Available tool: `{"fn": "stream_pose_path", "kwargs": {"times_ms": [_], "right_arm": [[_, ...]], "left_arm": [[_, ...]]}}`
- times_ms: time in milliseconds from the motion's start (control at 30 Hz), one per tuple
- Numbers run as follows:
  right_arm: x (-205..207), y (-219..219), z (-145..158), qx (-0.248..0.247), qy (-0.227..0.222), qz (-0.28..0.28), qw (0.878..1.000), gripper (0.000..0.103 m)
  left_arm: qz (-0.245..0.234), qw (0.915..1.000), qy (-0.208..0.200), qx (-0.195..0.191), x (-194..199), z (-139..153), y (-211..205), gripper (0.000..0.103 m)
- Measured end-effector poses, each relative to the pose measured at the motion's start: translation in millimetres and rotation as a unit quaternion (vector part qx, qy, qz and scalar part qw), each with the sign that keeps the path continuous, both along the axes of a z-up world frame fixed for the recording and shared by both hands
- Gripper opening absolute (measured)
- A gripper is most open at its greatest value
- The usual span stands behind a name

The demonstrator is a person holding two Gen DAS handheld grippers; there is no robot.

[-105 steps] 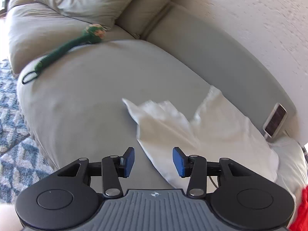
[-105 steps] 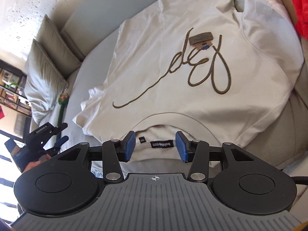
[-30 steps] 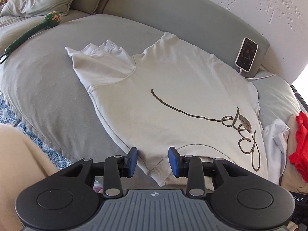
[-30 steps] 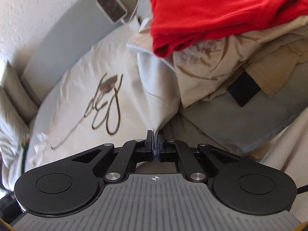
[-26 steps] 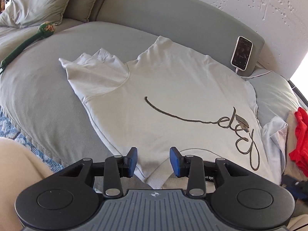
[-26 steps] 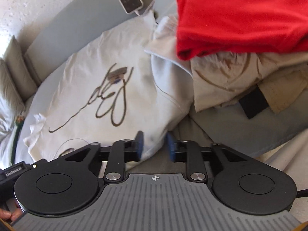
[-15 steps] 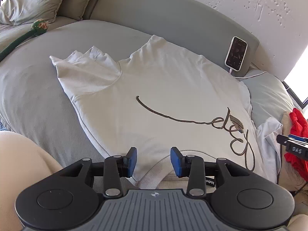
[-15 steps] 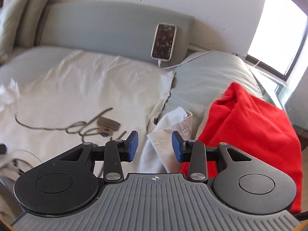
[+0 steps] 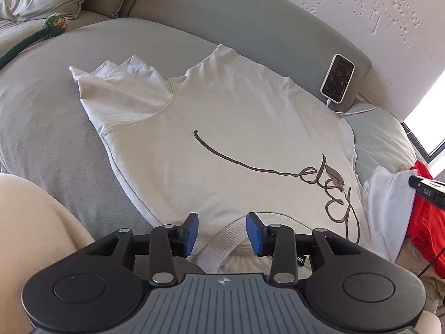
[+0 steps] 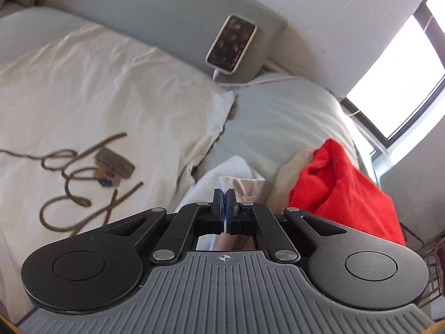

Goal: Fold clothes
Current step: 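Pinch the sleeve cuff with the right gripper and pull it outward while the left gripper holds the hem, then release the sleeve and hem, opening both grippers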

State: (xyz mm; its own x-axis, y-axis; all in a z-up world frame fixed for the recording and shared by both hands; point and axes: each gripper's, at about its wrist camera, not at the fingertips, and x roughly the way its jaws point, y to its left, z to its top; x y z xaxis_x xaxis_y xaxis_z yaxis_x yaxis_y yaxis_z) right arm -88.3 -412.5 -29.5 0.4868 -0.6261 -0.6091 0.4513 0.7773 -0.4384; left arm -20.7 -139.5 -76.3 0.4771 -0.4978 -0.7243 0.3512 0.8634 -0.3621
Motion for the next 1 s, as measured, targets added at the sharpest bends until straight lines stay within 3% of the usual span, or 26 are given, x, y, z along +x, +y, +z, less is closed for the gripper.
{"fn": "stream_pose_path", "kwargs": {"times_ms": [133,267,467,600,667,767,1000], "right_arm": [[-23.3,3.1,49.0,0.013,-0.080,-0.023,0.996,0.001],[-62.1,-11.4,70.1,0.046,-0.135,-0.085,0.986,0.001],[-111.5,-56.8,35.2,0.124,-0.162,-0.200,0.958,0.001],[-121.2,-75.9,14.8,0.186,-0.178,-0.231,0.938,0.004],[-122.6,-73.0,18.4,0.186,-0.180,-0.225,0.939,0.008],[-124.5,-65.2,27.9,0.176,-0.182,-0.211,0.944,0.050],[-121.5,-35.7,50.4,0.154,-0.201,-0.166,0.953,0.051]], "left_arm": [[-0.011,0.9998,-0.017,-0.004,-3.8,5.9,0.4,0.037],[-0.033,0.9990,-0.032,-0.003,-8.6,9.4,-2.3,0.036],[-0.079,0.9957,-0.048,0.004,-22.0,13.2,-13.2,0.036],[-0.108,0.9930,-0.046,0.009,-28.5,11.3,-19.3,0.037],[-0.113,0.9924,-0.046,0.013,-30.3,10.9,-20.8,0.037],[-0.113,0.9926,-0.043,0.014,-29.9,12.4,-20.4,0.037],[-0.110,0.9931,-0.033,0.020,-24.6,13.4,-23.2,0.037]]}}
